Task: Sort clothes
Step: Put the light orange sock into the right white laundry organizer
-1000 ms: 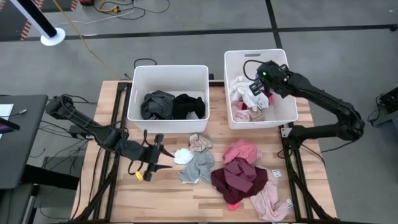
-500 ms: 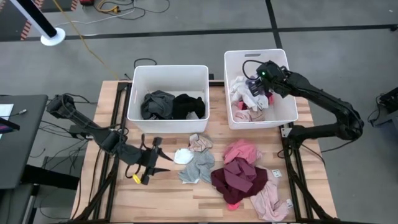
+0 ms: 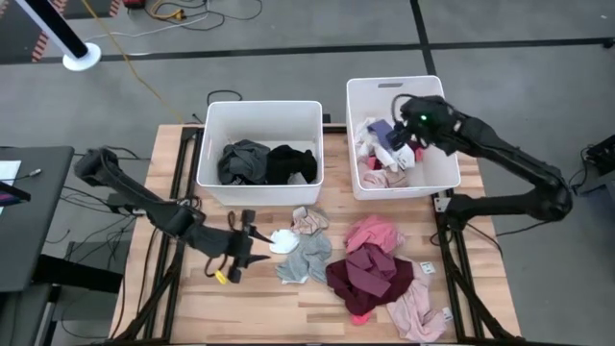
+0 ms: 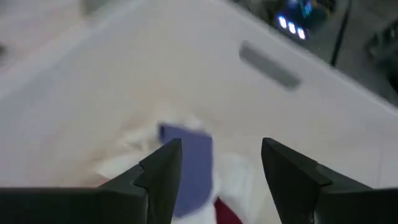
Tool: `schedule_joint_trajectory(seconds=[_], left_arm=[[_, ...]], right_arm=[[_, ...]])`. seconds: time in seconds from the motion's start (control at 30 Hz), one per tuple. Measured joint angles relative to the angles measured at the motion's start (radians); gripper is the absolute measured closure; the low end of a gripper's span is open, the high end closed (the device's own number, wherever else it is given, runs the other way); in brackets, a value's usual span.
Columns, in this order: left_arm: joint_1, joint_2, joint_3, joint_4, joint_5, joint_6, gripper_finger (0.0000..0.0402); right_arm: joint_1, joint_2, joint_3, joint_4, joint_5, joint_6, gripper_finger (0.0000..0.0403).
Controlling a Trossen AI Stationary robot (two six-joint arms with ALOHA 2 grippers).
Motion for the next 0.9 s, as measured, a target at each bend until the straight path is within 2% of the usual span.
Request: schedule_joint_trajectory(seconds=[0.2,0.47,0.9], left_arm=[[0.05,0.157,0.0,0.086,0.0,0.051,0.0224],[0.132,0.297,0.0,0.128,0.005,0.06,0.0224],[0.231,0.335,0.0,0.153,0.008,0.003,0.0224]], right_arm=[[0.173,-0.07,0.003,0.027,-0.004,0.034,0.0168],[0.43,-0.078,0.003,0.029,-0.01,0.083,0.0168],[0.733,-0.01,0.003,0.206,-0.01,0.051,0.0168]])
